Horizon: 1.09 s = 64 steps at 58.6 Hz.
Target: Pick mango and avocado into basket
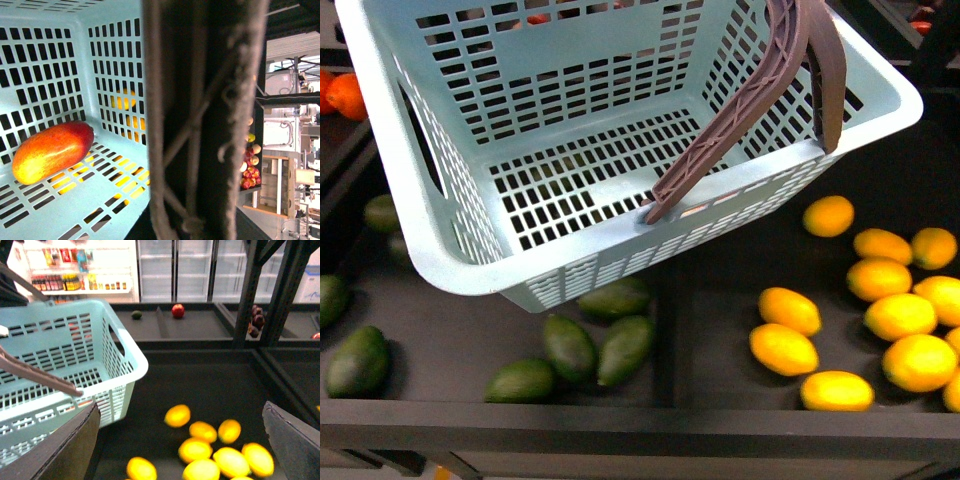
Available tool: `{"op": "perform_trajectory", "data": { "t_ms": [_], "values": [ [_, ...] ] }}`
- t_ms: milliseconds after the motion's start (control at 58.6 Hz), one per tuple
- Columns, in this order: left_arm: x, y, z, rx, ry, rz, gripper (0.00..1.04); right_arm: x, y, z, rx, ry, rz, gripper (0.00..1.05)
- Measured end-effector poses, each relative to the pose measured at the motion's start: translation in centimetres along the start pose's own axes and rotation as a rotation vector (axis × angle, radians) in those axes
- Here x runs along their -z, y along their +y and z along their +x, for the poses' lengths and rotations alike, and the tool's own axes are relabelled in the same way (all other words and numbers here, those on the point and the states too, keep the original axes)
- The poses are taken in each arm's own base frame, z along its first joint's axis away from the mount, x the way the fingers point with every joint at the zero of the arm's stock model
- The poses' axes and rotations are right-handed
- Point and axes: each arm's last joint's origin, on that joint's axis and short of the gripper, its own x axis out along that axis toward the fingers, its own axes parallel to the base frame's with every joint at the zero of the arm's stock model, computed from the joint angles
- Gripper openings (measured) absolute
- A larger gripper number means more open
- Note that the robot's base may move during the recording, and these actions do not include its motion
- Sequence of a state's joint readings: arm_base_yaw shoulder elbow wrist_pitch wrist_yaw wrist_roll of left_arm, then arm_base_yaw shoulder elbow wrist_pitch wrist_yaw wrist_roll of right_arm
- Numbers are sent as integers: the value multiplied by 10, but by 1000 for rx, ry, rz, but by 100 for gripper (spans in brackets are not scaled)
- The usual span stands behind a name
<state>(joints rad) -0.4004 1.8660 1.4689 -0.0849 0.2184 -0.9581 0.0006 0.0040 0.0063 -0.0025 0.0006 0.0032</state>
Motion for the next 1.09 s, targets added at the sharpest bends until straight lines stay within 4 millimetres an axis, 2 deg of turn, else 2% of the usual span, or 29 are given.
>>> {"op": "perform_trajectory", "data": {
  "t_ms": [614,785,819,853,921,989,1040,1092],
  "values": [
    [0,0,0,0,2,5,6,0,0,0,-3,2,0,97],
    [-8,6,-2,-26,-38,-2,6,0,0,0,2,6,0,97],
    [-8,6,-2,-34,-47,7,6,1,0,0,66,111,36,97],
    [-8,6,-2,-34,-47,13,6,-2,-1,2,177,306,67,97],
    [-4,2,-3,-10,-21,10,6,3,-6,17,258,485,112,97],
    [-1,0,-2,2,-3,9,6,5,-13,35,258,502,171,97],
    [1,-1,-1,11,11,5,6,0,-23,57,277,474,221,97],
    [2,-3,-1,17,19,6,6,-2,-36,88,309,452,286,97]
  ]
}}
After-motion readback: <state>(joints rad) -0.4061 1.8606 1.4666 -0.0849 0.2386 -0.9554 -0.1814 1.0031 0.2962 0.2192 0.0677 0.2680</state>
